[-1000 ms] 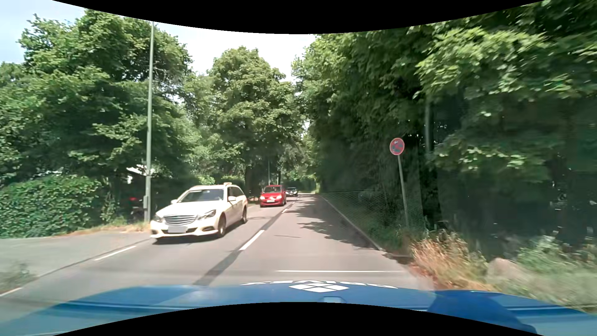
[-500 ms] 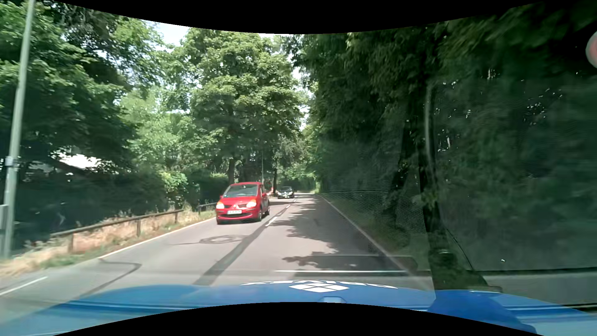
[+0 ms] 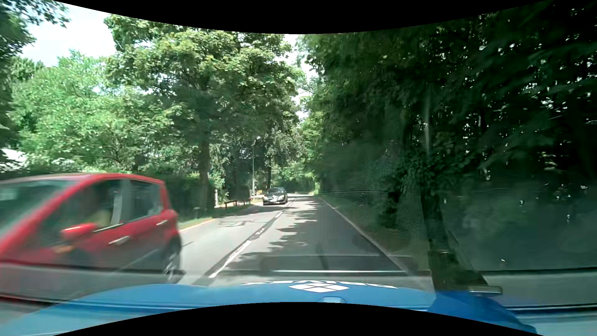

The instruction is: Follow the waypoints while adhering to traffic rules and regulations

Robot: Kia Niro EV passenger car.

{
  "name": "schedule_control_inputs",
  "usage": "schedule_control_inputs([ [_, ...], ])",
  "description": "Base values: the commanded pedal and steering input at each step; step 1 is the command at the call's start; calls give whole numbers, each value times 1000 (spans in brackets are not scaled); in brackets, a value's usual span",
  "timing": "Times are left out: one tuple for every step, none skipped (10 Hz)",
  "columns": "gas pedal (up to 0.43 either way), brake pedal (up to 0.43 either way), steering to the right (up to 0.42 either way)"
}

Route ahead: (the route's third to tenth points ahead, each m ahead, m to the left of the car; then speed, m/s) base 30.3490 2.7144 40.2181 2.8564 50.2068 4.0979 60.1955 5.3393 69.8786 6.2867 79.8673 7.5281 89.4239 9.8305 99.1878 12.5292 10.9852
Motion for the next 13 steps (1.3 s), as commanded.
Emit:
schedule_control_inputs([
  [197,0,1],
  [197,0,1],
  [189,0,1],
  [189,0,1],
  [177,0,1],
  [177,0,1],
  [177,0,1],
  [177,0,0],
  [177,0,-1],
  [177,0,0],
  [177,0,0],
  [169,0,0],
  [169,0,0],
])
